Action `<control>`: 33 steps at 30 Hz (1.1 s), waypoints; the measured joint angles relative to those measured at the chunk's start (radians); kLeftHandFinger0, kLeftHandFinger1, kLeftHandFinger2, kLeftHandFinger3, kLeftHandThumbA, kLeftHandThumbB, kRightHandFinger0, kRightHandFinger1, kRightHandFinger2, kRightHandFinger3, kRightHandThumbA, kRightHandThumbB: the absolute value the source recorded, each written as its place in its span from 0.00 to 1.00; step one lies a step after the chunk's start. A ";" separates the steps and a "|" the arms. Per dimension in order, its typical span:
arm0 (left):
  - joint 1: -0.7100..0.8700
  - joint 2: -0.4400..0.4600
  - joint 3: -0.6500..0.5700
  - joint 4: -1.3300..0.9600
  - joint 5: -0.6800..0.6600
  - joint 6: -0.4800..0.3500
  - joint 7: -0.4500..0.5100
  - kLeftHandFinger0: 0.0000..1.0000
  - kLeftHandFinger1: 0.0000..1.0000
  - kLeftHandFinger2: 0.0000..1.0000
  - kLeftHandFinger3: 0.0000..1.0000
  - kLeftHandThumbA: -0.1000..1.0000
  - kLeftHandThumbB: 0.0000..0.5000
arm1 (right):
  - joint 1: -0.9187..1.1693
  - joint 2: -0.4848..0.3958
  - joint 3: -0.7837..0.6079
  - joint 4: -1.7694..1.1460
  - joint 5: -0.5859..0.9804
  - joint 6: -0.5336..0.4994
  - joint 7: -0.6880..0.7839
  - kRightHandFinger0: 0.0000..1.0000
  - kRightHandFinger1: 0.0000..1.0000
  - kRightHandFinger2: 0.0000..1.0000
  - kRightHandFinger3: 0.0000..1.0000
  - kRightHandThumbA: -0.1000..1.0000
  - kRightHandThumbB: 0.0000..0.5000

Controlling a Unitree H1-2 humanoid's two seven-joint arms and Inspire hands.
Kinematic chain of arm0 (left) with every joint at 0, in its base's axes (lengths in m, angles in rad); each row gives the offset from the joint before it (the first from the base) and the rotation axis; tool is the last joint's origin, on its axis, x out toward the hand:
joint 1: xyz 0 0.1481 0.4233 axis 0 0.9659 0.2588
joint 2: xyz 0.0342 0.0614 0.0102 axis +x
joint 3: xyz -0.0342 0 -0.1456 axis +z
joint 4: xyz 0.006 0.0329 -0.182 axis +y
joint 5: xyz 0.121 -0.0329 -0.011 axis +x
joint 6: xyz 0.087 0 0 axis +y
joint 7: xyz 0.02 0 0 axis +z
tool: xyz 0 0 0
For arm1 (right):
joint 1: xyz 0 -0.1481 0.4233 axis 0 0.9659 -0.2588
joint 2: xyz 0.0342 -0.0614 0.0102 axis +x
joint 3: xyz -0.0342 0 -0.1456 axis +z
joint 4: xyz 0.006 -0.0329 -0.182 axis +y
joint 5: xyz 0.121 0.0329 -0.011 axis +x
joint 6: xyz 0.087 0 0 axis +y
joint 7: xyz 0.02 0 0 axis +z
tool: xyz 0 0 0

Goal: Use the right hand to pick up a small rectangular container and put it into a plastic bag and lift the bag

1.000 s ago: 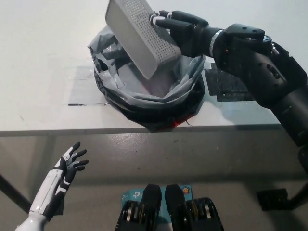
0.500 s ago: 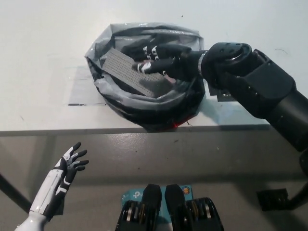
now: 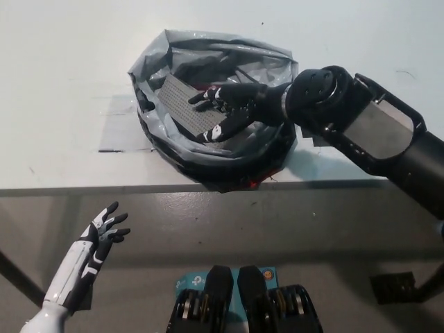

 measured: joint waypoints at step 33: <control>-0.009 0.003 0.001 0.002 0.001 -0.003 -0.007 0.84 0.82 0.91 1.00 1.00 0.26 | -0.023 -0.044 -0.316 0.002 -0.602 -0.139 -0.180 1.00 1.00 1.00 1.00 0.91 0.76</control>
